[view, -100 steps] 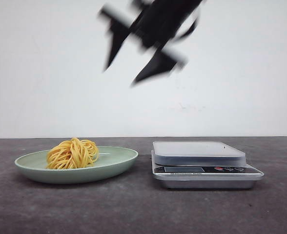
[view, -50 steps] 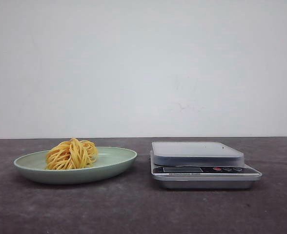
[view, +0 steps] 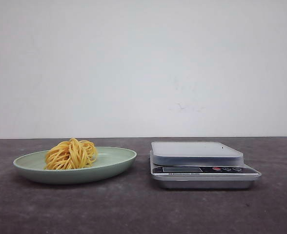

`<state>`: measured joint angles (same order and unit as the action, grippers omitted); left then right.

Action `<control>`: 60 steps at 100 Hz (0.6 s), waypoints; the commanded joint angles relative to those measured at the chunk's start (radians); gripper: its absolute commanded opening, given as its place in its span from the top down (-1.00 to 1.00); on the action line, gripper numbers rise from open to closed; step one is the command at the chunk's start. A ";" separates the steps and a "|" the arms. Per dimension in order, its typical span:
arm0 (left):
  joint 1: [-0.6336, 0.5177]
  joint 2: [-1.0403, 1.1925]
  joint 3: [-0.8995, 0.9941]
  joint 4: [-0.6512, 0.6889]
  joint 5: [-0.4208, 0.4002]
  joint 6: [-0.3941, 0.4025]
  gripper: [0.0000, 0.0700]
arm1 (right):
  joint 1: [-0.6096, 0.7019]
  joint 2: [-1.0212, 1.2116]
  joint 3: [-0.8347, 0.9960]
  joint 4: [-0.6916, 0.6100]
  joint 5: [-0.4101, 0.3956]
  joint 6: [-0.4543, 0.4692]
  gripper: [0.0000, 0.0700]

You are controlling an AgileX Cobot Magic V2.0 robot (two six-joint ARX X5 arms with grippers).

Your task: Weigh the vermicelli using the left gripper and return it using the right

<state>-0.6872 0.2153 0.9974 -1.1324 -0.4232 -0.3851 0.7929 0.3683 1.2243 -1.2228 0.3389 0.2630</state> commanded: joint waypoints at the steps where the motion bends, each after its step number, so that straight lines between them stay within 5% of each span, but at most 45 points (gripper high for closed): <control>1: -0.004 -0.001 0.015 0.011 -0.003 0.007 0.25 | 0.008 -0.023 -0.045 0.023 0.001 0.026 -0.19; 12: -0.004 -0.001 0.015 0.011 -0.003 0.007 0.26 | 0.009 -0.067 -0.149 0.060 -0.003 0.046 0.18; 20: -0.004 -0.001 0.015 0.011 -0.003 0.007 0.29 | 0.008 -0.085 -0.216 0.107 -0.011 0.049 0.99; 25: -0.004 -0.001 0.015 0.011 -0.003 0.007 0.54 | 0.009 -0.086 -0.251 0.147 -0.029 0.054 0.97; 30: -0.004 -0.001 0.015 0.011 -0.003 0.008 1.00 | 0.009 -0.086 -0.280 0.189 -0.036 0.062 0.97; 60: -0.004 -0.001 0.015 0.033 -0.002 0.000 0.97 | 0.010 -0.085 -0.348 0.313 -0.051 0.071 0.97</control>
<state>-0.6876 0.2153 0.9974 -1.1099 -0.4232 -0.3851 0.7933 0.2836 0.8684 -0.9222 0.2863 0.3195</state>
